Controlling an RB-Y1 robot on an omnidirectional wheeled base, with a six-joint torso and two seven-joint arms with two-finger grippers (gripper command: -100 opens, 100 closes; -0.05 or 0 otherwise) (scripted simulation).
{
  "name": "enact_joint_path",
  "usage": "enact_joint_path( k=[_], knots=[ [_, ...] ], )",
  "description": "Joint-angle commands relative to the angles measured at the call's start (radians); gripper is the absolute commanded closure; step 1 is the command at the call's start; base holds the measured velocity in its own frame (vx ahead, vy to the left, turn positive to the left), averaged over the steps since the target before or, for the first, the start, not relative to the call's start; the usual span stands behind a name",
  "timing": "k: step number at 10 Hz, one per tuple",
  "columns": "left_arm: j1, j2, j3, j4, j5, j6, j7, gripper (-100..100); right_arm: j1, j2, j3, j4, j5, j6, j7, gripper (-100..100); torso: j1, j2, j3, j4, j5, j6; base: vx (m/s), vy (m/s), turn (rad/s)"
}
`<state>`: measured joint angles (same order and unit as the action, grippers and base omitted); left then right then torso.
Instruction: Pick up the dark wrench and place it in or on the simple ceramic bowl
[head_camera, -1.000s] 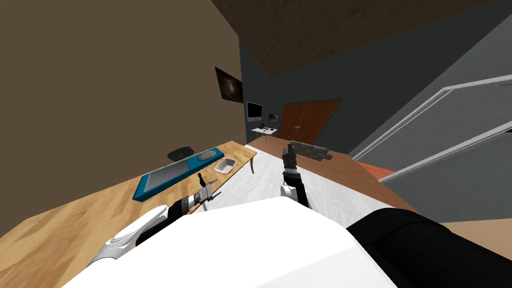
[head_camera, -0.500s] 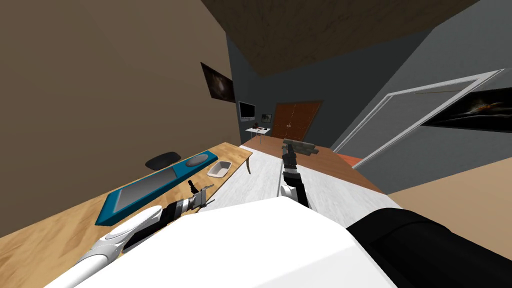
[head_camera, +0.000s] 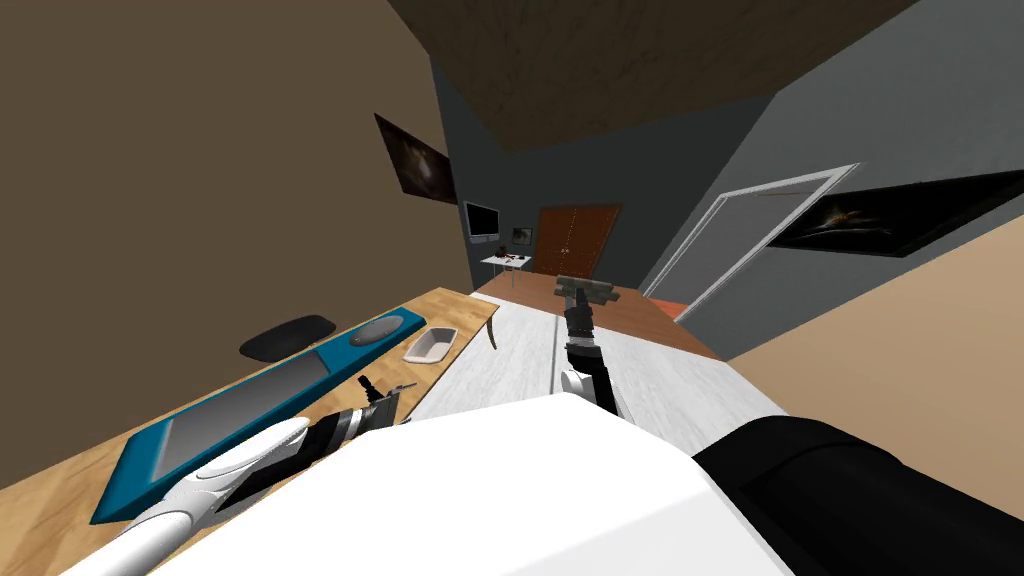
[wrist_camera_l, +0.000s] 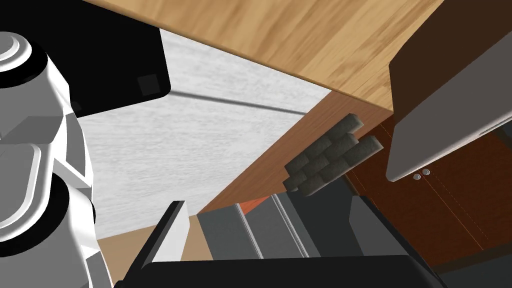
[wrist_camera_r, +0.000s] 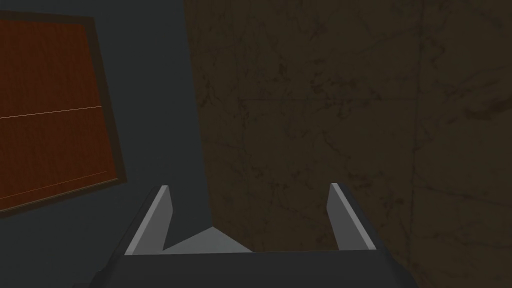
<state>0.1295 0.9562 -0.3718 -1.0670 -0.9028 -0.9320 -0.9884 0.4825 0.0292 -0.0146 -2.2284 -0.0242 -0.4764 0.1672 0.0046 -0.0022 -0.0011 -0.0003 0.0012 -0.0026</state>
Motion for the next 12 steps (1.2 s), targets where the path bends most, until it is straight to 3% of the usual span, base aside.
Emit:
enact_joint_path(
  k=[1,2,3,4,6,8,11,12],
  knots=[
    [-0.023,0.028,-0.037,0.05,-0.024,-0.011,-0.04,-100,0.0,0.0,0.0,0.0,0.0,0.0,0.0,0,0.0,0.0,0.0,0.0,0.0,0.0,0.009,0.031,-0.256],
    [-0.023,0.028,-0.037,0.071,-0.024,-0.011,-0.04,-100,0.0,0.0,0.0,0.0,0.0,0.0,0.0,0,0.0,0.0,0.0,0.0,0.0,0.002,0.008,0.047,-0.148],
    [-0.045,0.05,-0.073,0.108,-0.046,-0.017,-0.075,-100,0.0,0.0,0.0,0.0,0.0,0.0,0.0,0,0.0,0.0,0.0,0.0,0.0,0.0,0.012,0.051,-0.233],
    [-0.045,0.05,-0.073,0.128,-0.046,-0.017,-0.075,-100,0.0,0.0,0.0,0.0,0.0,0.0,0.0,0,0.001,-0.001,0.0,0.0,0.0,0.001,0.017,0.051,-0.139],
    [-0.087,0.085,-0.139,0.213,-0.085,-0.027,-0.141,-100,0.0,0.0,0.0,0.0,0.0,0.0,0.0,0,0.001,-0.001,-0.001,0.0,0.0,0.001,0.021,0.077,-0.312],
    [-0.087,0.085,-0.144,0.236,-0.085,-0.027,-0.141,-100,0.0,0.0,0.0,0.0,0.0,0.0,0.0,0,0.002,-0.002,-0.001,0.0,0.001,0.0,0.01,0.057,-0.049],
    [-0.14,0.117,-0.248,0.379,-0.13,-0.036,-0.226,-100,0.0,0.0,0.0,0.0,0.0,0.0,0.0,0,0.003,-0.002,-0.001,0.0,0.001,0.001,0.019,0.076,-0.29],
    [-0.14,0.117,-0.248,0.373,-0.13,-0.036,-0.226,-100,0.0,0.0,0.0,0.0,0.0,0.0,0.0,0,0.008,-0.003,-0.002,0.0,0.001,0.001,0.013,0.085,-0.089]
  ],
)
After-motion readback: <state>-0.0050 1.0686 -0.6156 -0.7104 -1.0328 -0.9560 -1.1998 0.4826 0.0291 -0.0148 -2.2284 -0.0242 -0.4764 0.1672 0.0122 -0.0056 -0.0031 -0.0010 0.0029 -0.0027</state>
